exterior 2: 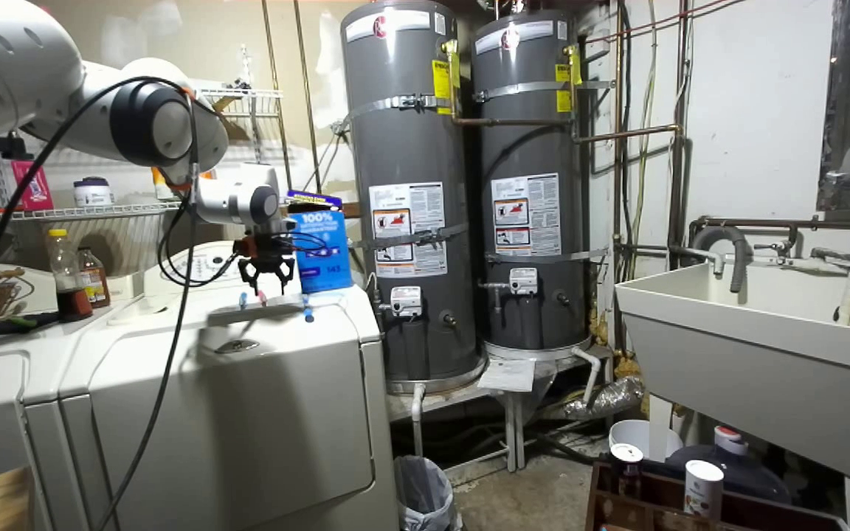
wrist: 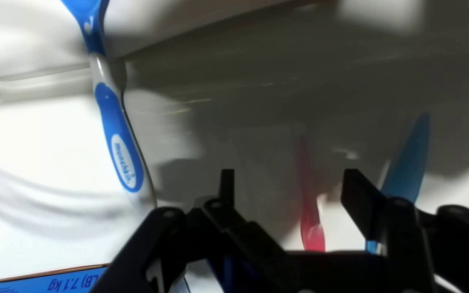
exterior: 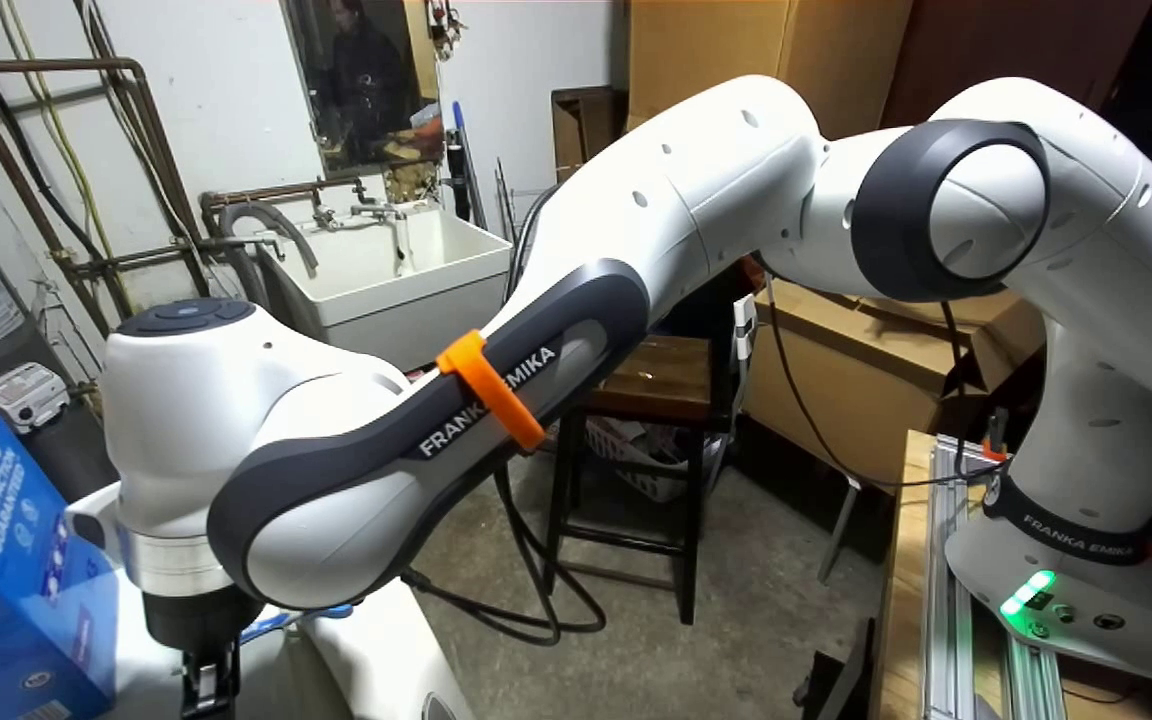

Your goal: Put the pink item on the stood

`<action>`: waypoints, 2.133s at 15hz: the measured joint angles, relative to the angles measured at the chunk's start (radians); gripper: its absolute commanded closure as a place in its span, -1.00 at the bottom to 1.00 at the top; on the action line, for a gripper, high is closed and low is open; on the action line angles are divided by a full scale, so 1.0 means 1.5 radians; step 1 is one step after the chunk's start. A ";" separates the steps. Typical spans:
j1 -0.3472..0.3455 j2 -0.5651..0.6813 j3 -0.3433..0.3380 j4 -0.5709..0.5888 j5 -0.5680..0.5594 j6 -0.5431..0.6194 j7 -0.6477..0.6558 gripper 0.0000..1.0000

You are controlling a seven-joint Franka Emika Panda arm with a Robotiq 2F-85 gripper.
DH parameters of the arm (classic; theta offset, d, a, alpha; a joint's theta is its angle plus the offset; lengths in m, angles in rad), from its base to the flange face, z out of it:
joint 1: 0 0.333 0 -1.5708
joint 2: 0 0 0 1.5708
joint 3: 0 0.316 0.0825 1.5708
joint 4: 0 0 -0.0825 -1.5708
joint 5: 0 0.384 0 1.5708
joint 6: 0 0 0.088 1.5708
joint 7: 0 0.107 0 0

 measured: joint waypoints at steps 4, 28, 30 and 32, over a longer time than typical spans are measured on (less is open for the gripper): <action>-0.001 0.007 0.010 0.001 0.000 0.000 -0.007 0.23; -0.007 -0.121 0.035 -0.099 -0.017 0.250 -0.050 0.98; -0.008 -0.145 0.036 -0.132 -0.017 0.314 -0.050 0.98; -0.011 -0.170 0.034 -0.165 -0.017 0.370 -0.050 0.98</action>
